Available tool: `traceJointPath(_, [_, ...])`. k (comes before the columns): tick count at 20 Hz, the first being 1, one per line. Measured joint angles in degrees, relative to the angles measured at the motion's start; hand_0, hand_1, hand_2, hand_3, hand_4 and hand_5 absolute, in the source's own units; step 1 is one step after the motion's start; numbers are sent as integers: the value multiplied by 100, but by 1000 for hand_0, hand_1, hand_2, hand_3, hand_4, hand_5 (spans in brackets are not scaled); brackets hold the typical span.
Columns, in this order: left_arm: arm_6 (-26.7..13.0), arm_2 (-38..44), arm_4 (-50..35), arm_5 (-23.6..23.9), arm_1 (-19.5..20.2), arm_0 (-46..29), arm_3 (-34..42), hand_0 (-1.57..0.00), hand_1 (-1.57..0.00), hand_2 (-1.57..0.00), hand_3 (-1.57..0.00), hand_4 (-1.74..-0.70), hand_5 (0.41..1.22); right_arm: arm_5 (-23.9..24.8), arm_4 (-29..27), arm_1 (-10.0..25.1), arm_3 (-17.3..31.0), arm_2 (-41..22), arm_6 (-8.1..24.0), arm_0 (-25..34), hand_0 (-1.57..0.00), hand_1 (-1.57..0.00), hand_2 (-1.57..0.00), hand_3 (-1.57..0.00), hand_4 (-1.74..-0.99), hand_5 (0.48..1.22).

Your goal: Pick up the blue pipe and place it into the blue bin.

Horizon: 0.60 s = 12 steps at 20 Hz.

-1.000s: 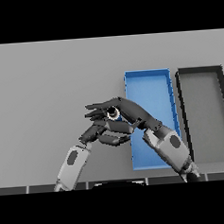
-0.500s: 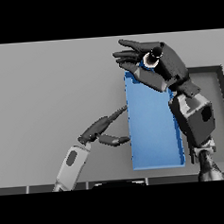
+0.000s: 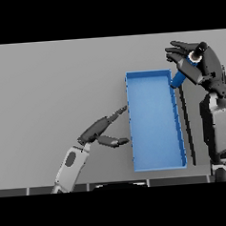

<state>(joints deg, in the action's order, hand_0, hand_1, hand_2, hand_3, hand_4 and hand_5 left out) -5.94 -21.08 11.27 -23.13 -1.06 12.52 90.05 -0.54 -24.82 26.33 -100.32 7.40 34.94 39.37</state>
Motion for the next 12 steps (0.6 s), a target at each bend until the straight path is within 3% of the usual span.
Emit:
traceJointPath(4, [-9,-33,-56,18,-82,-70,37,1,1,1,1,-877,422,208,-66,121,-363,-131,0,-1141,-1571,-1571,-1571,-1571,-1741,1221])
traceJointPath(9, [-10,-45,-115,-38,2,-228,141,1,1,1,1,-882,427,1262,-250,596,-737,-747,0,-2339,-1571,-1571,-1571,-1571,-1741,1221])
traceJointPath(12, [3,-112,-116,-27,-44,-278,213,1,1,1,1,-888,422,2104,-447,1157,-769,-1364,0,-2797,-1571,-1571,-1571,-1521,-1741,1221])
